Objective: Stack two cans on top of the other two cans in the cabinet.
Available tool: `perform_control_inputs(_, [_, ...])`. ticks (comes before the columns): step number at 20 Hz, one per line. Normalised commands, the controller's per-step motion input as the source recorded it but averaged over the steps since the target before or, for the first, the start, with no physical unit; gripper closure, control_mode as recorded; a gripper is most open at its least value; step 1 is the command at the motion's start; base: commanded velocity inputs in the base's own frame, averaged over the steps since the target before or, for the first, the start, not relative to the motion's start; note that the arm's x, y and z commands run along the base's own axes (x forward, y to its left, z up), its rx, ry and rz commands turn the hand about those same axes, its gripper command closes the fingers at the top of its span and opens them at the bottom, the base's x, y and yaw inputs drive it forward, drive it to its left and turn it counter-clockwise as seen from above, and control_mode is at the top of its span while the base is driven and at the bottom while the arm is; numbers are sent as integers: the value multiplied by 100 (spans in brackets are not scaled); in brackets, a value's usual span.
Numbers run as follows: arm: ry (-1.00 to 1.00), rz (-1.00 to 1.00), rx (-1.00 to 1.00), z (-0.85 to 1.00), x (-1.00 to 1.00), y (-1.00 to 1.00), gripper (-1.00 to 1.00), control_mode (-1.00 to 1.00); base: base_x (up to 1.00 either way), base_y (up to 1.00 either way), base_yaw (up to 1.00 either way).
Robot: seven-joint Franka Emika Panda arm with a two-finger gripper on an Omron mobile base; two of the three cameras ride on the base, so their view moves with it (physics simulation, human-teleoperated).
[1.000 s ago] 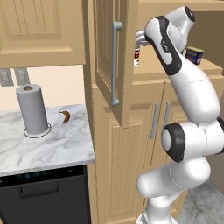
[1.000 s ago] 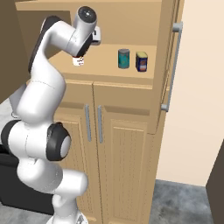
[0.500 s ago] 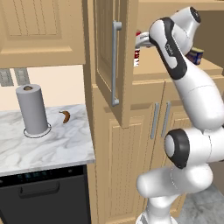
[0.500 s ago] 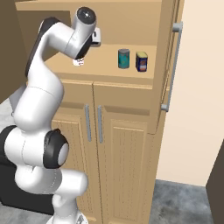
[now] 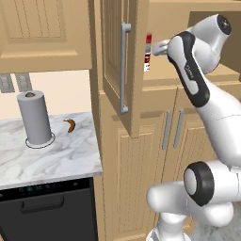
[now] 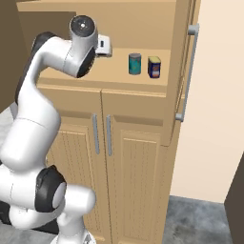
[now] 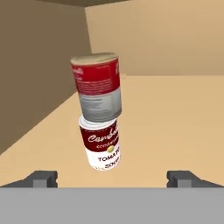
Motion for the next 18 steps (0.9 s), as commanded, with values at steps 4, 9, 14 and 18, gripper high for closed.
perform_control_inputs(4, [-10,-31,0,-15,-48,-10,-100,-100,0,0,0])
perform_control_inputs(9, [0,-31,0,-6,-29,-23,-100,-100,0,0,0])
perform_control_inputs(14, [3,-30,1,10,-18,-43,-100,-100,0,0,0])
perform_control_inputs(18, [9,-28,0,3,-4,-49,-100,-100,0,0,0])
